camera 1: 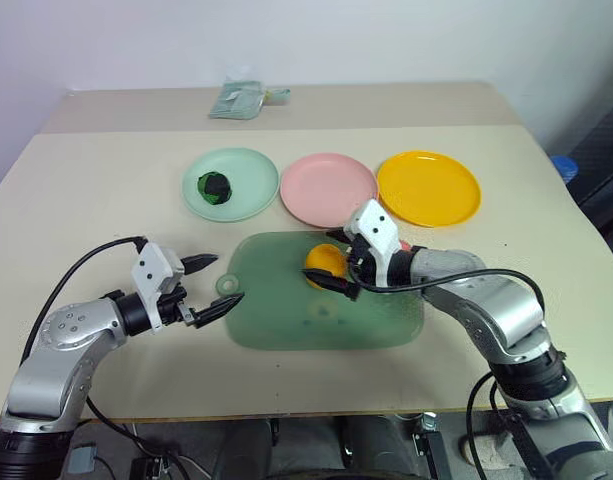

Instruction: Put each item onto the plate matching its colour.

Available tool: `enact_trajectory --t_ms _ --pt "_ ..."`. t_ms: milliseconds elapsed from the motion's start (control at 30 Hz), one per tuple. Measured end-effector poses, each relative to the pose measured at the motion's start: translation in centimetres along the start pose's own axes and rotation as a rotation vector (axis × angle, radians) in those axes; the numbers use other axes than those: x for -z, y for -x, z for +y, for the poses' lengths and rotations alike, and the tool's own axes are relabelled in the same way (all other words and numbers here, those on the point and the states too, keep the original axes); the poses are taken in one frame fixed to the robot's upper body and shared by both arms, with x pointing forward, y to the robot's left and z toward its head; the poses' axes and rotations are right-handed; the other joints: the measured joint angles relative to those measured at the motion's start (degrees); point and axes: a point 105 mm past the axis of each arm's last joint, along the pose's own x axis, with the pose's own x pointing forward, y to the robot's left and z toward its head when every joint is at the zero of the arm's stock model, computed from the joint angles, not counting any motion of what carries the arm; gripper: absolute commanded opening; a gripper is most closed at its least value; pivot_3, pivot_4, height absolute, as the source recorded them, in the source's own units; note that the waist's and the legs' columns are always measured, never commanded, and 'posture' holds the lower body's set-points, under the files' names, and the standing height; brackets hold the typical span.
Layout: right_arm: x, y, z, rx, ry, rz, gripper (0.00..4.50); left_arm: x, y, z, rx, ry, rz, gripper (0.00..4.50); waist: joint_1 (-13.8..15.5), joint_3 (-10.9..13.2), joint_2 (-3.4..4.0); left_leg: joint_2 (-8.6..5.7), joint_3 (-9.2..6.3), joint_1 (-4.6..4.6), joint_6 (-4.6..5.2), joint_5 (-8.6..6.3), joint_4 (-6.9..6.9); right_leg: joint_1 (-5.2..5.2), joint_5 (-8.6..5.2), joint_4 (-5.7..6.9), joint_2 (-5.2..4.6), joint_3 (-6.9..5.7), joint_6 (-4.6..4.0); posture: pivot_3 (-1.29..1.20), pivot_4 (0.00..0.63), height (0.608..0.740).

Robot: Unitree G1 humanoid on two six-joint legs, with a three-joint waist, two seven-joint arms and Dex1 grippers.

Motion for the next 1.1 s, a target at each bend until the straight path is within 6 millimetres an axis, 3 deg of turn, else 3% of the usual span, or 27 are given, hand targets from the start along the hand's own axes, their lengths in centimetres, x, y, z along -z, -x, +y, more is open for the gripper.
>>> enact_trajectory --t_ms 200,367,467,533,633,700,800,933,1033,1067,1100 --pt "1.2 -0.1 -0.2 0.024 -0.026 0.072 4.5 -0.2 -0.1 -0.4 0.008 0.012 -0.009 4.47 -0.2 0.0 0.0 0.01 0.01 0.0 0.01 0.0 -0.01 -0.02 0.0 0.0 0.05 0.0 0.0 0.0 0.15 0.74" --pt "1.3 -0.2 -0.1 0.025 -0.039 0.081 2.82 -0.5 -0.2 -0.5 0.008 0.003 -0.017 4.5 -0.3 0.0 0.0 0.01 0.01 0.0 0.01 0.0 -0.01 -0.02 0.0 0.0 0.06 0.0 0.0 0.0 0.15 0.74" --pt "0.7 -0.3 -0.2 0.027 -0.036 0.063 2.77 -0.7 -0.3 -0.4 0.001 0.002 -0.025 4.5 -0.3 0.0 0.0 0.0 0.02 0.0 0.01 -0.01 -0.01 -0.02 0.0 0.0 0.06 0.0 0.0 0.0 0.15 0.74" --pt "-0.8 -0.1 -0.7 0.037 -0.039 0.009 2.77 -0.7 -0.3 -0.4 0.001 0.002 -0.025 4.5 -0.3 0.0 0.02 0.0 0.02 0.0 0.01 0.0 -0.01 -0.03 0.0 0.0 0.06 0.0 0.0 0.0 0.15 0.74" --pt "-5.1 1.3 -3.5 0.135 -0.018 -0.119 2.77 -0.7 -0.3 -0.4 0.001 0.003 -0.027 4.5 -0.3 0.0 0.05 0.0 0.02 0.0 0.01 0.0 -0.02 -0.04 0.0 0.01 0.07 0.0 0.0 0.0 0.15 0.74" --pt "-6.8 2.7 -7.4 0.297 -0.014 -0.152 2.77 -0.8 -0.3 -0.5 0.006 0.009 -0.033 4.5 -0.2 0.0 0.04 -0.03 0.04 0.0 0.01 0.0 -0.02 -0.02 0.0 0.0 0.04 0.0 0.0 0.0 0.15 0.74" --pt "-5.1 4.9 -12.9 0.525 -0.072 -0.082 2.77 -0.8 -0.4 -0.6 0.012 0.026 -0.047 4.5 0.2 0.0 0.0 -0.07 0.05 -0.01 0.02 -0.01 -0.02 0.03 0.0 -0.09 -0.02 -0.03 0.0 0.0 0.15 0.74" --pt "0.7 5.3 -17.6 0.665 -0.205 0.044 2.77 -1.0 -1.1 -1.6 0.06 0.041 -0.056 4.5 -0.5 0.0 0.06 -0.13 0.22 -0.01 0.04 -0.02 -0.06 -0.07 0.0 -0.06 0.04 0.09 0.0 0.0 0.15 0.74" --pt "2.6 5.4 -19.6 0.717 -0.248 0.058 4.19 -1.1 -1.6 -2.4 0.091 0.048 -0.069 4.5 -1.4 0.1 0.15 -0.11 0.34 -0.01 0.04 -0.02 -0.09 -0.13 0.0 -0.01 0.07 0.14 0.0 0.0 0.15 0.74" --pt "2.5 5.4 -19.9 0.717 -0.246 0.047 4.48 -1.1 -1.9 -2.6 0.102 0.049 -0.074 4.5 -1.7 0.1 0.16 -0.11 0.34 -0.01 0.04 -0.02 -0.1 -0.14 0.0 -0.01 0.08 0.15 0.0 0.0 0.15 0.74" --pt "2.1 5.5 -20.1 0.713 -0.225 0.028 4.48 -1.1 -2.0 -2.9 0.109 0.051 -0.079 4.5 -1.8 0.1 0.16 -0.07 0.31 -0.01 0.04 -0.02 -0.11 -0.14 0.0 -0.01 0.11 0.15 0.0 0.0 0.15 0.74"
